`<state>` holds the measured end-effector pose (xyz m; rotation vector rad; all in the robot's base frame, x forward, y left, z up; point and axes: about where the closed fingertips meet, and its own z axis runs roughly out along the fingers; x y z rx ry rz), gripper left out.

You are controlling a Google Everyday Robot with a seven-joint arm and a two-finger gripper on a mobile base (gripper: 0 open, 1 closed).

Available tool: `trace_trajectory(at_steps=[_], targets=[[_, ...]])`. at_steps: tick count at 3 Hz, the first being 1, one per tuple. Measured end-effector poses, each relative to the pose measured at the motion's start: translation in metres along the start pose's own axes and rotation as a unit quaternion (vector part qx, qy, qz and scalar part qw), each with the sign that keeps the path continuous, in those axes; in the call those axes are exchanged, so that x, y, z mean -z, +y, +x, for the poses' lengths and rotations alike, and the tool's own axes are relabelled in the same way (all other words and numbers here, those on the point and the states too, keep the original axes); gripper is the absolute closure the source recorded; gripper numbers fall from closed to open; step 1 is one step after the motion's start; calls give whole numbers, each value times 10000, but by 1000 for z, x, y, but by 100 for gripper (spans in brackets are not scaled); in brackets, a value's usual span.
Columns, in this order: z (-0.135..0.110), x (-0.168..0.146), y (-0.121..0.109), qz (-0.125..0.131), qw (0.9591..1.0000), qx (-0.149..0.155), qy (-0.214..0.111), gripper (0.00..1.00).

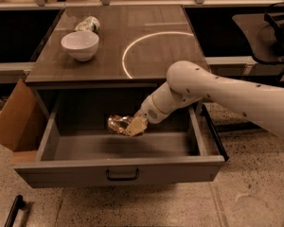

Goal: Place orange can into top drawer

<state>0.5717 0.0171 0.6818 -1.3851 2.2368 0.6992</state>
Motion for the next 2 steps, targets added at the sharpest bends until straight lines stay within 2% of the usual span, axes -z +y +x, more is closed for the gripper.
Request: trace_trajectory(at_steps=[1, 2], targets=[[10, -22, -18, 273, 9988, -395, -1, 83], [15, -36, -30, 422, 9973, -604, 9, 59]])
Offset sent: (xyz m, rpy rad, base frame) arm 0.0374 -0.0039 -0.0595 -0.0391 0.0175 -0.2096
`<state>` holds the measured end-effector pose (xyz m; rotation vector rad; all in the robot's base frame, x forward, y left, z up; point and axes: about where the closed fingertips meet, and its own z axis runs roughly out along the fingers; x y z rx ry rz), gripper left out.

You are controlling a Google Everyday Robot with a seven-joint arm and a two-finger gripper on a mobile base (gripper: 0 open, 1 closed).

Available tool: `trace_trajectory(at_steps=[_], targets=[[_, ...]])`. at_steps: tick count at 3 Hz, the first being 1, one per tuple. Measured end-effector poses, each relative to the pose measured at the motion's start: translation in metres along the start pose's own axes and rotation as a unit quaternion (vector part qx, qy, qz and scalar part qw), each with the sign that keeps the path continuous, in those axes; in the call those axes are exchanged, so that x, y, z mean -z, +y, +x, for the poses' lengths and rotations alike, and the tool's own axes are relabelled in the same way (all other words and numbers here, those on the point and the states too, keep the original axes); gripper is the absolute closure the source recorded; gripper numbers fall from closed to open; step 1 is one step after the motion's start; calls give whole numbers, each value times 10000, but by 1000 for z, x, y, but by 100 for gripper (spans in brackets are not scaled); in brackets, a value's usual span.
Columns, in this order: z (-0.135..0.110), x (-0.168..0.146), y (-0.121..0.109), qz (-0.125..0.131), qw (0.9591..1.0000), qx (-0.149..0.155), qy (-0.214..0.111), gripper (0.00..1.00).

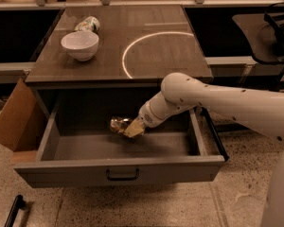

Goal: Place orange can into top drawer

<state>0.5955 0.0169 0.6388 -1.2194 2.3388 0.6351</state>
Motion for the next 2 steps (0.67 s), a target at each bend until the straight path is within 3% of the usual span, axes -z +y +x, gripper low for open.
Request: trace_trajectory(at_steps=[2], targets=[[4, -1, -11, 94, 9998, -167, -104, 13]])
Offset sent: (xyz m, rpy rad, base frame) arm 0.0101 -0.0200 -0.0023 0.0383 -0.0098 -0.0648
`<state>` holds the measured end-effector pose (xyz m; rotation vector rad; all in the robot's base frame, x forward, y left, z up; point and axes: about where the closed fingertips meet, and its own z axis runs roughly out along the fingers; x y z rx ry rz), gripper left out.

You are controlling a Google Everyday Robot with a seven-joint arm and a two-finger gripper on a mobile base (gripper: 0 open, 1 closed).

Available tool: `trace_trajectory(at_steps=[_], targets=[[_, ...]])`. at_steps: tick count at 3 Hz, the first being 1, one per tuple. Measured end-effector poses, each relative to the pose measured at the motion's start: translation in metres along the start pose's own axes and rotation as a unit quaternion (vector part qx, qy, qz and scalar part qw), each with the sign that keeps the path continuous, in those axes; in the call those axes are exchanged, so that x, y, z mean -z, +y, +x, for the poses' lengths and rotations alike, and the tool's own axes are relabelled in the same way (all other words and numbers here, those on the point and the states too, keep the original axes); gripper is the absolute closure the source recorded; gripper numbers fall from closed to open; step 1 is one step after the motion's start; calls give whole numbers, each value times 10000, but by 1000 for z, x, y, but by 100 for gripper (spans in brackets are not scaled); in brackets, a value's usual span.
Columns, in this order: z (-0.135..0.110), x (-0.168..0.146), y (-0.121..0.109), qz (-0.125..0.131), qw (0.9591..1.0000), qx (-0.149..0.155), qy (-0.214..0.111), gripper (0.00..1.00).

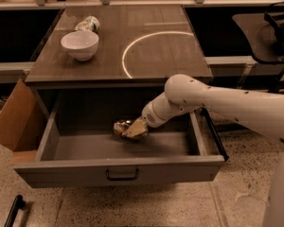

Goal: Place orange can into top drawer

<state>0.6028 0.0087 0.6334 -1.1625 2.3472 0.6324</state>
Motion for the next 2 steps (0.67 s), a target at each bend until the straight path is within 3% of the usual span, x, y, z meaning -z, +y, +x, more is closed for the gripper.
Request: trace_trajectory(at_steps=[1, 2], targets=[[4, 6, -2, -72, 9998, -58, -148, 0], [6, 27, -1, -281, 9984, -69, -476, 0]])
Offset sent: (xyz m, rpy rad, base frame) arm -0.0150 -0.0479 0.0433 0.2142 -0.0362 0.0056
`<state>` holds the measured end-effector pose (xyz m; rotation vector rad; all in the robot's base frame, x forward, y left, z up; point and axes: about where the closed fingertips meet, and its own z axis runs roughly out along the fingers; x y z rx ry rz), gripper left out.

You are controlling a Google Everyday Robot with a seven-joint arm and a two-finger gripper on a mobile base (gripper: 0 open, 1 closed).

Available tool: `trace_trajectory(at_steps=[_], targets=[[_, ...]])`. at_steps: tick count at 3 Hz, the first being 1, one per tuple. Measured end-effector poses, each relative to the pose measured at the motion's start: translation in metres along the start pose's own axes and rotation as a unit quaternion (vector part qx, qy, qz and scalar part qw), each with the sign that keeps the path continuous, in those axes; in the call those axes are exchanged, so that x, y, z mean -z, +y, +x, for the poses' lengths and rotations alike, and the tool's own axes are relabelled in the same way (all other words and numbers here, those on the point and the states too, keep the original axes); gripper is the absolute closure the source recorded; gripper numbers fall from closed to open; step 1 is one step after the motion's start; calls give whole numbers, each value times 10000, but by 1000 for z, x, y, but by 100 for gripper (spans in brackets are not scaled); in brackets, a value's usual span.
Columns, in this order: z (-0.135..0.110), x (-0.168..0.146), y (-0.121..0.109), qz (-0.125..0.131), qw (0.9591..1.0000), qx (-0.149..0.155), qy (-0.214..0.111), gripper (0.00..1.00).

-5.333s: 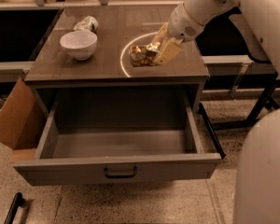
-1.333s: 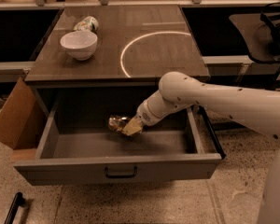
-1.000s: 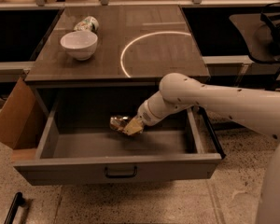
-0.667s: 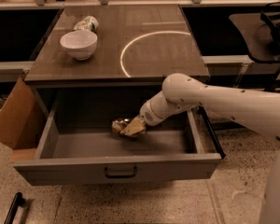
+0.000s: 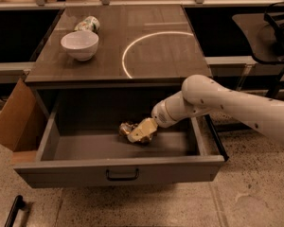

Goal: Place orange can into top drawer

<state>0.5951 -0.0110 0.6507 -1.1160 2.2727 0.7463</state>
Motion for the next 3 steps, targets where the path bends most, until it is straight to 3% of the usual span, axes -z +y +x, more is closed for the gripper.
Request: trace_trajectory(at_steps=[1, 3], targets=[[3, 43, 8, -118, 9995, 9, -278, 0], [7, 130, 41, 3, 9983, 218, -538, 0]])
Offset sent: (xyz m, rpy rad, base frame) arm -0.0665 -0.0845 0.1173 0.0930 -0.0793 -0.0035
